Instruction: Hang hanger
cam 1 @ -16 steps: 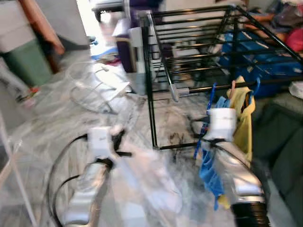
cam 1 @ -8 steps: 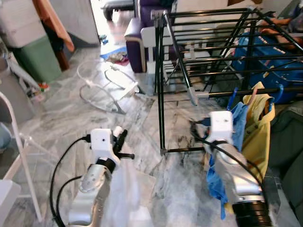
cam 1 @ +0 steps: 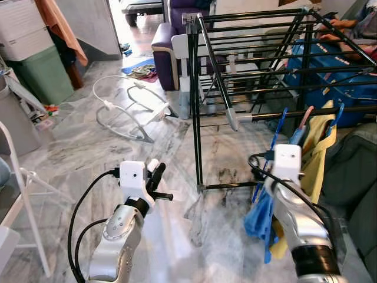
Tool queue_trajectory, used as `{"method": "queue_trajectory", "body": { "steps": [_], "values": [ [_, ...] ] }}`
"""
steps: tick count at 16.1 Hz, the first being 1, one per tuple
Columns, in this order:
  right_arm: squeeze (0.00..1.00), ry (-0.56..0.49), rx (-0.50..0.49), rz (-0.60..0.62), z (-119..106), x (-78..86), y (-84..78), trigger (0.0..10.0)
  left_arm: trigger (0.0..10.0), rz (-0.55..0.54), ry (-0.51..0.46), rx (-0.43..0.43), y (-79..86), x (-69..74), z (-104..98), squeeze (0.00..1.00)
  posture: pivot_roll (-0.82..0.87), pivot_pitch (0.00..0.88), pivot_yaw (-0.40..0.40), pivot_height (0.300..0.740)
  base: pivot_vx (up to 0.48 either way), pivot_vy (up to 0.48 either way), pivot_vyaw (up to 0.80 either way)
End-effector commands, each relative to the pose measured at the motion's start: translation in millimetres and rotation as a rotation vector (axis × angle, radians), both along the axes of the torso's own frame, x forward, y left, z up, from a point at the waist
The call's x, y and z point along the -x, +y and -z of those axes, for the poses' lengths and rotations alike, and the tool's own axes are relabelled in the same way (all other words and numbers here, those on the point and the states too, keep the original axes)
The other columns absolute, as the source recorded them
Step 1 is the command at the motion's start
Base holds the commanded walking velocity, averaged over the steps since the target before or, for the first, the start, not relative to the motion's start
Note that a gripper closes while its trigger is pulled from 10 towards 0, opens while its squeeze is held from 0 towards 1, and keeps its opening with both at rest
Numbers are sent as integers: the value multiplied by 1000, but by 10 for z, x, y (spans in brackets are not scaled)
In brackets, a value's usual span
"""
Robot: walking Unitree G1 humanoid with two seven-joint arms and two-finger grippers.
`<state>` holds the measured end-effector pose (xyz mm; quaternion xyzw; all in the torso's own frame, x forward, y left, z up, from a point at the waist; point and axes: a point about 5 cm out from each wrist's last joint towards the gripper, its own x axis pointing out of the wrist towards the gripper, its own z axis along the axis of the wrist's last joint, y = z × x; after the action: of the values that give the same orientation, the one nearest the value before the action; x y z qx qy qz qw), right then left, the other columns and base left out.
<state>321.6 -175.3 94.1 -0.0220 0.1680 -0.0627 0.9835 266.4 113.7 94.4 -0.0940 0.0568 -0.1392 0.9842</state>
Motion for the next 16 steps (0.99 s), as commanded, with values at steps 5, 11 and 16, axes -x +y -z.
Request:
{"method": "queue_trajectory", "body": {
  "steps": [5, 11, 16],
  "values": [
    [0, 39, -29, -61, 19, -168, 109, 10000, 10000, 25, -6, -7, -18, -25, -26, 0, -112, 0, 70, 740, 0, 0, 0],
    [0, 106, 21, -23, 140, -126, -68, 10000, 10000, 29, 5, -8, -25, -7, -10, 0, -116, 8, 70, 740, 0, 0, 0],
    [0, 51, 113, 67, -10, -91, -390, 10000, 10000, 35, 13, -13, -33, -7, 1, 0, -116, 8, 70, 740, 0, 0, 0]
  ]
}}
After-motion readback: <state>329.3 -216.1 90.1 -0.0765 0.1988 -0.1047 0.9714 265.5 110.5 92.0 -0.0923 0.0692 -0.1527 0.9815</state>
